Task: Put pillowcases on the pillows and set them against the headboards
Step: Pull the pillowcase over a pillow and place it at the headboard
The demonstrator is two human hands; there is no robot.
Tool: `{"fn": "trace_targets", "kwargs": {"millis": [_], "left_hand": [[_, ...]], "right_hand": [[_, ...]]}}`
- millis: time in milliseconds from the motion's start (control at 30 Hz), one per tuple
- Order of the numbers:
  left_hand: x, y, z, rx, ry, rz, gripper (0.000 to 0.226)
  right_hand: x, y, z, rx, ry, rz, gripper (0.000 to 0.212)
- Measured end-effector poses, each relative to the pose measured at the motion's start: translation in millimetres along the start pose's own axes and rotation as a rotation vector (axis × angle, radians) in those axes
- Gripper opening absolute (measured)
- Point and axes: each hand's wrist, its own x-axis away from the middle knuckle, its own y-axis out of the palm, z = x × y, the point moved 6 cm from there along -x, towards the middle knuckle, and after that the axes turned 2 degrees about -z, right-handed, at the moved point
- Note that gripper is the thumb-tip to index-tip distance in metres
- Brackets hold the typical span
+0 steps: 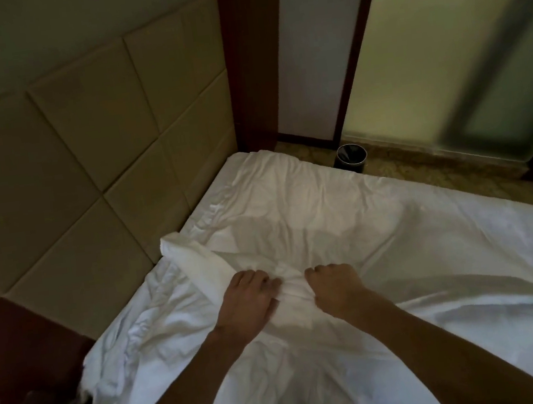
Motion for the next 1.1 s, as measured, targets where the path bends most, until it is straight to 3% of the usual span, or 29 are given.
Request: {"fn": "trace_targets", "kwargs": {"millis": [200,500,600,733,933,1100], "left_hand": [[13,-12,-50,-0.17,-0.156,-0.057,0.04],[45,-19,-139,-0.328,-0.401,-0.21,0.049],[43,-23,-140,-0.307,-0.37,-0.154,0.046],[24,-23,-129,-0.324,-0.196,-0.144,0.053],[17,-25,-149,-0.374,-0.405,-0.257,0.06],[21,-29,-168,-0.462,-0.477,-0.282,0.059]], "right_hand": [[-1,4,2,0.027,0.037,0.007,0.02],[-6,-3,12,0.016,0.034,0.059,0.023],[-7,-2,13,0.016,0.027,0.054,0.021],[-8,2,13,0.0,0.029,0.011,0.023],[-12,4,12,0.041,0.048,-0.072,0.035],[-11,5,12,0.047,0.043,-0.121,0.039]]}}
